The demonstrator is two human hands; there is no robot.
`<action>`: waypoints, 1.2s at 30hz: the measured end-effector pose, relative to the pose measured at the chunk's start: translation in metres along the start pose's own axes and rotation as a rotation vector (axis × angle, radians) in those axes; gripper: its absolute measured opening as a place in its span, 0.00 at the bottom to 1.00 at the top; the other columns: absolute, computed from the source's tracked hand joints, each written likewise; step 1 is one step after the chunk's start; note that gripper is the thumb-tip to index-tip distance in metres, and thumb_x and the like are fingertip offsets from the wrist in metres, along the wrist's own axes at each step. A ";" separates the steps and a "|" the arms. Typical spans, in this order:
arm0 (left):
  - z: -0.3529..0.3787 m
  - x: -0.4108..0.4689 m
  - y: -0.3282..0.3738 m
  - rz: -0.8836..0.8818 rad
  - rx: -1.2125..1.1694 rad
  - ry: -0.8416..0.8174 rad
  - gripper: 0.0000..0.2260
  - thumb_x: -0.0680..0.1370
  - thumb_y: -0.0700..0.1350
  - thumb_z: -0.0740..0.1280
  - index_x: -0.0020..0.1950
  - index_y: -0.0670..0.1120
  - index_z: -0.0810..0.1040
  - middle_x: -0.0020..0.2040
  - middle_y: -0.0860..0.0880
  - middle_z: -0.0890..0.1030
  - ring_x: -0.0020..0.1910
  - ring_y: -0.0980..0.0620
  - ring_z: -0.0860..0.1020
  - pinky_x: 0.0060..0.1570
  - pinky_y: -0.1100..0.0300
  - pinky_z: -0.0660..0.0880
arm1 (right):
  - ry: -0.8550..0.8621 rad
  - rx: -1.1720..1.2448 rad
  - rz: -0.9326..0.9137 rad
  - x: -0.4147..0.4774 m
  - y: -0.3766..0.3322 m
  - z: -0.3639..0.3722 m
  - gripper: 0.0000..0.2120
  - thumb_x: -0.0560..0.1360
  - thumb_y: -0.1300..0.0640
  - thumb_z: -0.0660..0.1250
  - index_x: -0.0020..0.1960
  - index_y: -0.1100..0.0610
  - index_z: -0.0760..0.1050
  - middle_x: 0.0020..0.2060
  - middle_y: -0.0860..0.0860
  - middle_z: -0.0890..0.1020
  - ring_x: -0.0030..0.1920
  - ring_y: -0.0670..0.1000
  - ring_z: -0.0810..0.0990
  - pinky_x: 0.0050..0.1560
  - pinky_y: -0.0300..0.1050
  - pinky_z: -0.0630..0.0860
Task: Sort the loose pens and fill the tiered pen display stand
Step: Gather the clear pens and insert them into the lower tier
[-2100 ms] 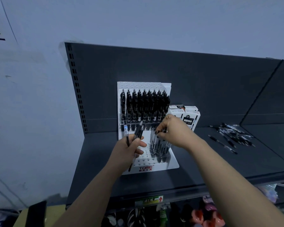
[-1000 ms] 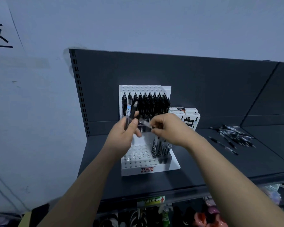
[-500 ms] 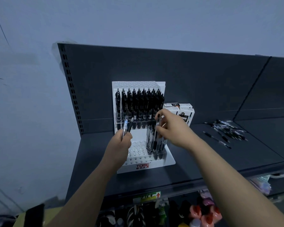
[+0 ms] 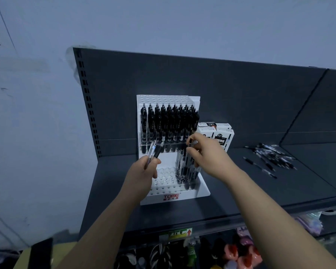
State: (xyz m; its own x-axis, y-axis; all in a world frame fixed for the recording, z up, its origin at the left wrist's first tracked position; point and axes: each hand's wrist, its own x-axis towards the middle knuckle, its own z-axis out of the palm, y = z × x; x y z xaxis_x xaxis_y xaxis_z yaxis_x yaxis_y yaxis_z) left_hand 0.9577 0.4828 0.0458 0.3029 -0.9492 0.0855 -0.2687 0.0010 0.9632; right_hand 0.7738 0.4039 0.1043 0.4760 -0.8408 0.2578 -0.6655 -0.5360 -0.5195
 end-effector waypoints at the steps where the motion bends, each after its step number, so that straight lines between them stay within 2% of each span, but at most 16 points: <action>1: 0.000 0.000 0.000 0.003 0.012 0.004 0.11 0.80 0.47 0.59 0.48 0.41 0.77 0.33 0.49 0.74 0.28 0.52 0.67 0.31 0.58 0.66 | -0.003 -0.005 0.002 0.001 0.000 0.000 0.01 0.79 0.56 0.62 0.50 0.53 0.71 0.39 0.51 0.83 0.35 0.53 0.82 0.43 0.54 0.79; 5: 0.002 0.003 -0.002 -0.039 -0.010 0.001 0.10 0.81 0.47 0.57 0.50 0.46 0.76 0.33 0.49 0.71 0.28 0.53 0.65 0.29 0.60 0.63 | 0.029 -0.005 0.022 0.003 -0.003 -0.003 0.02 0.78 0.57 0.64 0.50 0.54 0.73 0.41 0.50 0.83 0.37 0.52 0.81 0.45 0.53 0.79; 8: 0.003 0.004 -0.003 -0.082 -0.049 0.008 0.10 0.82 0.47 0.57 0.51 0.44 0.74 0.34 0.50 0.71 0.28 0.54 0.64 0.27 0.61 0.62 | 0.030 -0.014 0.025 0.002 -0.003 -0.001 0.02 0.78 0.56 0.64 0.48 0.54 0.72 0.40 0.50 0.83 0.36 0.52 0.81 0.45 0.53 0.79; 10: 0.003 0.004 -0.003 -0.087 -0.059 0.003 0.09 0.81 0.46 0.57 0.50 0.42 0.73 0.34 0.49 0.70 0.28 0.54 0.63 0.27 0.60 0.62 | 0.040 -0.007 0.043 0.003 -0.001 -0.001 0.03 0.78 0.56 0.65 0.46 0.54 0.72 0.39 0.49 0.83 0.35 0.51 0.80 0.44 0.52 0.79; 15: 0.004 0.006 -0.005 -0.089 -0.069 -0.014 0.08 0.81 0.46 0.57 0.46 0.45 0.72 0.34 0.50 0.70 0.28 0.53 0.63 0.27 0.60 0.62 | 0.037 0.011 0.076 0.001 0.004 0.000 0.04 0.77 0.56 0.65 0.45 0.54 0.72 0.38 0.50 0.83 0.32 0.51 0.80 0.41 0.53 0.80; 20: 0.005 0.007 -0.009 -0.115 -0.029 -0.013 0.09 0.80 0.45 0.57 0.42 0.44 0.71 0.35 0.49 0.74 0.29 0.52 0.66 0.30 0.58 0.64 | -0.035 -0.086 0.072 -0.002 0.006 0.009 0.06 0.77 0.54 0.65 0.44 0.56 0.76 0.39 0.50 0.82 0.35 0.52 0.80 0.41 0.53 0.79; 24: 0.003 0.003 -0.007 -0.065 -0.004 -0.014 0.10 0.81 0.45 0.57 0.45 0.45 0.76 0.39 0.48 0.78 0.33 0.52 0.71 0.37 0.55 0.70 | -0.092 -0.204 0.019 -0.004 0.000 0.011 0.15 0.80 0.54 0.60 0.37 0.55 0.76 0.32 0.49 0.78 0.33 0.50 0.74 0.37 0.47 0.73; 26: 0.003 0.001 -0.005 -0.018 0.021 -0.015 0.10 0.82 0.45 0.58 0.49 0.45 0.78 0.38 0.48 0.76 0.35 0.53 0.72 0.38 0.56 0.70 | -0.097 -0.229 0.010 -0.004 -0.001 0.012 0.13 0.79 0.55 0.62 0.40 0.58 0.80 0.29 0.47 0.77 0.30 0.47 0.73 0.35 0.44 0.70; 28: 0.003 -0.001 -0.003 0.019 0.048 -0.018 0.09 0.81 0.44 0.59 0.50 0.45 0.79 0.36 0.48 0.73 0.35 0.53 0.71 0.36 0.58 0.68 | -0.082 -0.184 0.025 -0.003 -0.001 0.011 0.10 0.78 0.56 0.64 0.44 0.55 0.83 0.29 0.42 0.77 0.30 0.44 0.73 0.37 0.41 0.70; 31: 0.003 -0.001 -0.001 0.023 0.003 -0.040 0.08 0.81 0.44 0.62 0.50 0.46 0.81 0.36 0.49 0.75 0.37 0.53 0.72 0.38 0.61 0.71 | -0.046 -0.176 0.058 -0.003 -0.004 0.007 0.09 0.75 0.56 0.68 0.54 0.51 0.83 0.44 0.45 0.84 0.45 0.47 0.81 0.48 0.43 0.77; 33: 0.004 -0.002 0.003 0.010 -0.071 -0.042 0.08 0.80 0.43 0.63 0.50 0.47 0.82 0.37 0.51 0.77 0.38 0.54 0.75 0.39 0.63 0.74 | 0.033 -0.137 0.051 -0.004 -0.009 0.002 0.12 0.75 0.54 0.70 0.58 0.52 0.81 0.48 0.46 0.83 0.48 0.48 0.80 0.52 0.44 0.77; 36: 0.007 -0.004 0.011 0.014 -0.156 -0.087 0.07 0.80 0.43 0.64 0.49 0.49 0.82 0.38 0.52 0.78 0.38 0.54 0.76 0.39 0.61 0.75 | 0.090 0.112 0.018 -0.005 -0.022 -0.004 0.12 0.76 0.53 0.69 0.59 0.52 0.78 0.42 0.44 0.81 0.40 0.45 0.78 0.47 0.42 0.77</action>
State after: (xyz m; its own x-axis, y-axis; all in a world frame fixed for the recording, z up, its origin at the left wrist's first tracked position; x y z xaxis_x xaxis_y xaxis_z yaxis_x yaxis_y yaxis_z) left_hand 0.9473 0.4847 0.0544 0.2179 -0.9724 0.0832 -0.1253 0.0567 0.9905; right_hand 0.7843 0.4194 0.1176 0.4078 -0.8561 0.3174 -0.6026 -0.5135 -0.6109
